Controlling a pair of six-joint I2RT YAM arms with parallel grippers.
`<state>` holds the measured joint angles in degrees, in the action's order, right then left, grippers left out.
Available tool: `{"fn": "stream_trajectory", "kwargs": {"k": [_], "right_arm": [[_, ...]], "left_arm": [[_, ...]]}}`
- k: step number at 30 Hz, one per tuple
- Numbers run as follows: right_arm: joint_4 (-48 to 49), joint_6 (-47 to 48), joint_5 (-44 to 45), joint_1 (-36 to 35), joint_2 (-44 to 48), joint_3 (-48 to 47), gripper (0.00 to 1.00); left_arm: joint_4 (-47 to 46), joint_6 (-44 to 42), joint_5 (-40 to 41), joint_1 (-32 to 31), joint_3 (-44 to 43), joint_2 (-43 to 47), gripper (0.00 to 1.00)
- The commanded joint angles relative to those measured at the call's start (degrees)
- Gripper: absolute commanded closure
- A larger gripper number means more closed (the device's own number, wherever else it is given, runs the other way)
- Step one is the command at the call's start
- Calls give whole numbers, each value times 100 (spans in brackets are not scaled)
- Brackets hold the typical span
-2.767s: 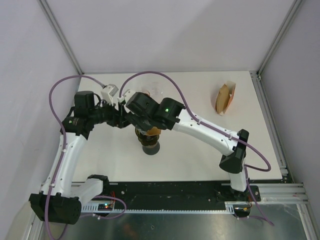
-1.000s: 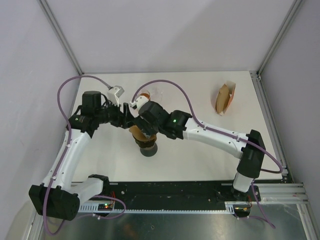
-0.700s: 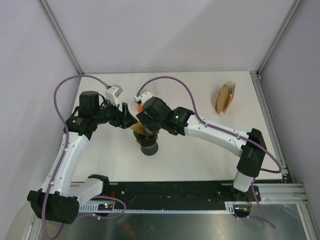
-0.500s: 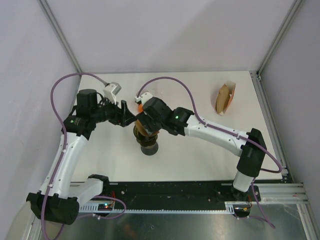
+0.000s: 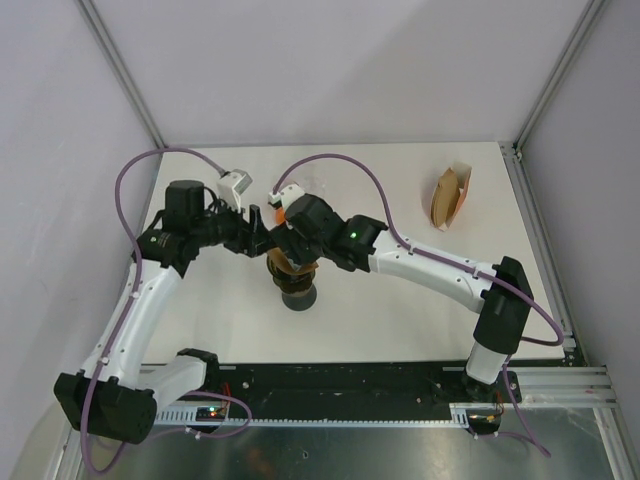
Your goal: Place the coffee filter in the dripper
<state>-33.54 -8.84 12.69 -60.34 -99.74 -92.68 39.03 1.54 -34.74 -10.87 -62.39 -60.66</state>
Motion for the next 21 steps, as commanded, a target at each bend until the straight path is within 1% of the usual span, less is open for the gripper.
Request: {"fn": "stream_trajectory", "kwargs": {"k": [1,8,14,21], "right_arm": [[233,-130,-14,58,200,40,34],[247,-277,-66,221,282,190,34],[528,-342,-232,263,313,414,34],[680,-317,-315,268,95,402,34]], "left_arm": [[-88,-131,117,-68,204,84,28],[-46,-376,400,-67,354,146,33],[-23,-506,497,-64,435,132,34],[-21,-659,556,-161,526,36,34]]}}
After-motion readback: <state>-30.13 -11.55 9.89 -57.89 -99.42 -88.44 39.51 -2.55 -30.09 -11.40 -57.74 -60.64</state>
